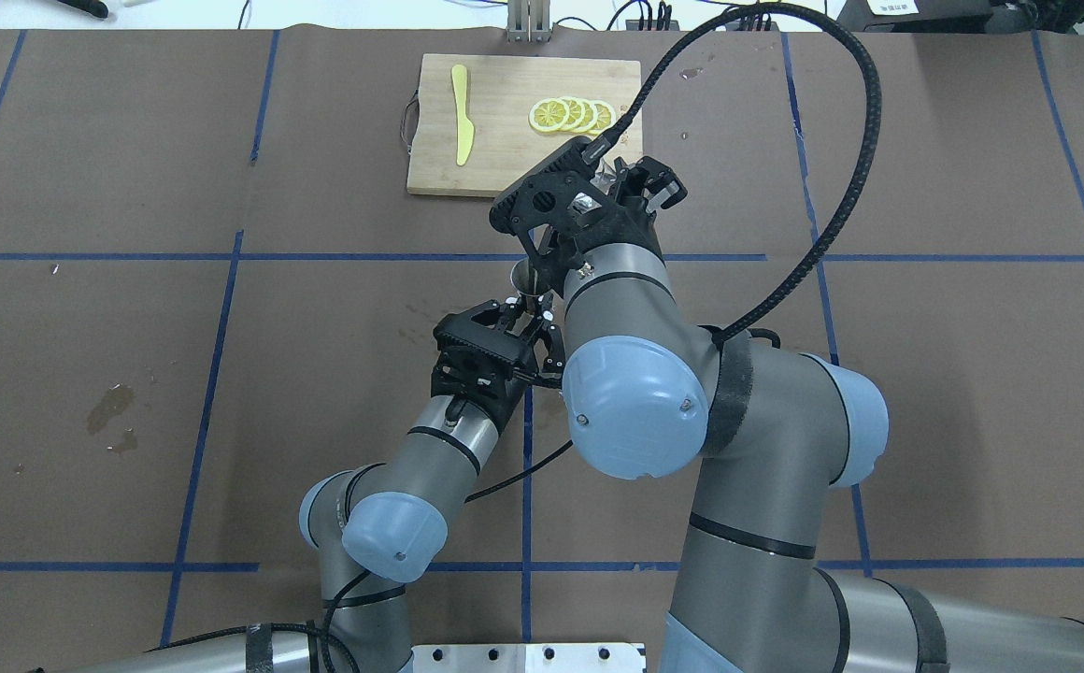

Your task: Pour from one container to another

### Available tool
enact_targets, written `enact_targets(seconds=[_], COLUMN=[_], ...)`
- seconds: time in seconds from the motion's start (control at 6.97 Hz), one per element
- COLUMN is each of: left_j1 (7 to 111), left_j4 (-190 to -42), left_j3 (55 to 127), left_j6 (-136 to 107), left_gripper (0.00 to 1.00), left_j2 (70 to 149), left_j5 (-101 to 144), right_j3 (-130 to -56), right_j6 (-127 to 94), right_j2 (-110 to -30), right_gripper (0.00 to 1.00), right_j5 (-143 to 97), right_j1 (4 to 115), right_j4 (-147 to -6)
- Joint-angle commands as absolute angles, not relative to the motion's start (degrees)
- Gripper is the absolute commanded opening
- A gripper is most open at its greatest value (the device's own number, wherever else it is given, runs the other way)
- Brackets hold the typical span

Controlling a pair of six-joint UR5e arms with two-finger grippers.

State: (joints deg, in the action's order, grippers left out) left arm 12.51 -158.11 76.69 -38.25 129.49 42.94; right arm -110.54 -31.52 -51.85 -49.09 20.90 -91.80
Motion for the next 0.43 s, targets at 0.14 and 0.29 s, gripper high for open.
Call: enact_targets(seconds=[0.14,0.29], left_j1=[12.7,12.7], left_j4=[-158.0,-158.0], left_j3=[76.4,76.0], left_j6=[-38.2,-38.1], left_gripper=[0.0,0.0], left_j2=[130.0,130.0], left_j5=[43.1,43.2], right_j3=[-110.8,-111.0], right_j6=[-28.0,-27.1], right_j2=[-51.0,-51.0], right_gripper=[0.12,0.12], right_j5=[-50.5,-50.1], right_j1=[20.1,20.0], right_j4=[-96.0,-97.2])
